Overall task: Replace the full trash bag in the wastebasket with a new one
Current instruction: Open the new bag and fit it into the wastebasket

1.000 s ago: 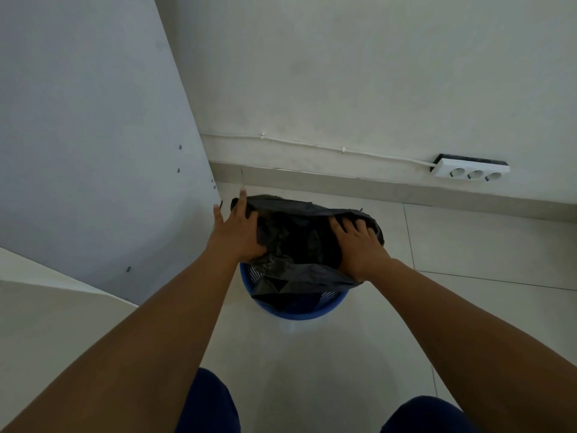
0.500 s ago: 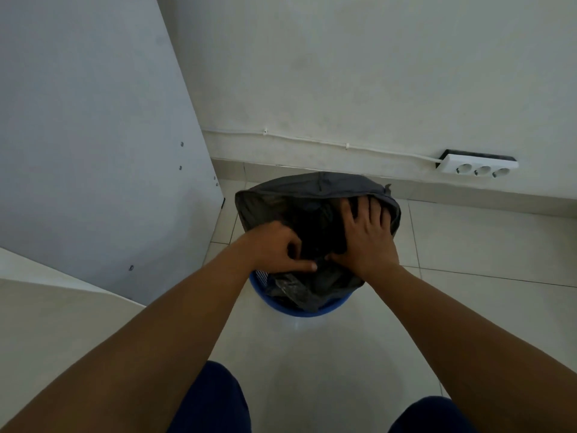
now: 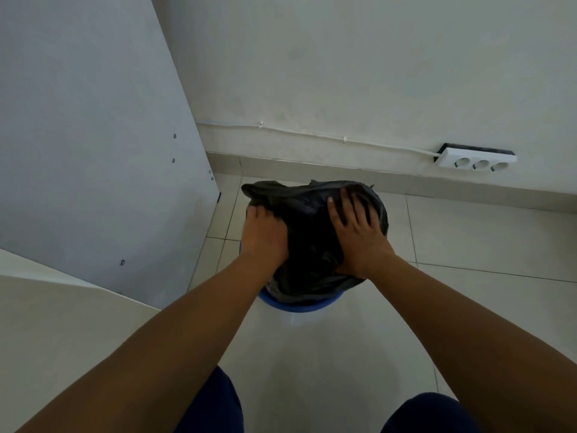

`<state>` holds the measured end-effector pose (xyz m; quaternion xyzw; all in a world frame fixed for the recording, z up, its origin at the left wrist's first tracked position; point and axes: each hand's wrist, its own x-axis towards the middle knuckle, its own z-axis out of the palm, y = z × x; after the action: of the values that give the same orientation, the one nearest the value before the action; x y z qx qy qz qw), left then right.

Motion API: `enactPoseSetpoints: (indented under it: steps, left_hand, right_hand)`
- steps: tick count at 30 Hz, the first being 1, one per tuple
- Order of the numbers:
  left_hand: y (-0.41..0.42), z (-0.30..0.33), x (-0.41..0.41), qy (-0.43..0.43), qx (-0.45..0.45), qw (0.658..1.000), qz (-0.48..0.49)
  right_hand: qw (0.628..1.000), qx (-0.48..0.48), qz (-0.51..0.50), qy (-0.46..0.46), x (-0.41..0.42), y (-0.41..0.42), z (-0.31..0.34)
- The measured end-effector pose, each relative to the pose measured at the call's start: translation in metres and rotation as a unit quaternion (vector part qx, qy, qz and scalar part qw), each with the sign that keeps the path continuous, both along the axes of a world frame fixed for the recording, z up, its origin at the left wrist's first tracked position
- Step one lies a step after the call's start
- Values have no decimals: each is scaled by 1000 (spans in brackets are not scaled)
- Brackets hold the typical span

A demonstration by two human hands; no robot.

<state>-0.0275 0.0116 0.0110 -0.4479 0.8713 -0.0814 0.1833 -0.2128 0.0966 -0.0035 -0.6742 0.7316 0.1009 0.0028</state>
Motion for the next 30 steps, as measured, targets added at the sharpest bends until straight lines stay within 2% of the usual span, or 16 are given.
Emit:
enactPoseSetpoints:
  steps: [2,3,6,11,14,21,24,25,27,30]
  left_hand:
    - [-7,9,6,31,-35,999,24]
    - [-11,11,12,19,-29,999,23]
    - [-26,6,33,-13,37,999,19]
    - [-45,-10,56,42,111,993,17]
    - [-45,-16,61,45,147,988,23]
    - [-54,-35,55,166,248,948,112]
    - [-54,-43,50,195,254,939,126]
    - [-55,-48,52,215,269,929,132]
    - [-58,-56,58,283,325,888,160]
    - [-57,-63,67,378,378,822,194]
  right_hand:
    - [999,35,4,-28,-6,0,0]
    - [998,54,3,-42,-9,1,0]
    - [992,90,-5,-88,-18,1,-1]
    - [978,87,-41,-185,-23,-5,-7]
    - [973,82,-59,-206,-21,-7,-11]
    - [962,85,-122,-229,-25,-23,-18]
    - [939,99,-156,-291,-26,-27,-28]
    - [920,98,-173,-339,-28,-27,-32]
    - [880,101,-198,-419,-31,-26,-38]
    - [855,127,-217,-453,-34,-24,-41]
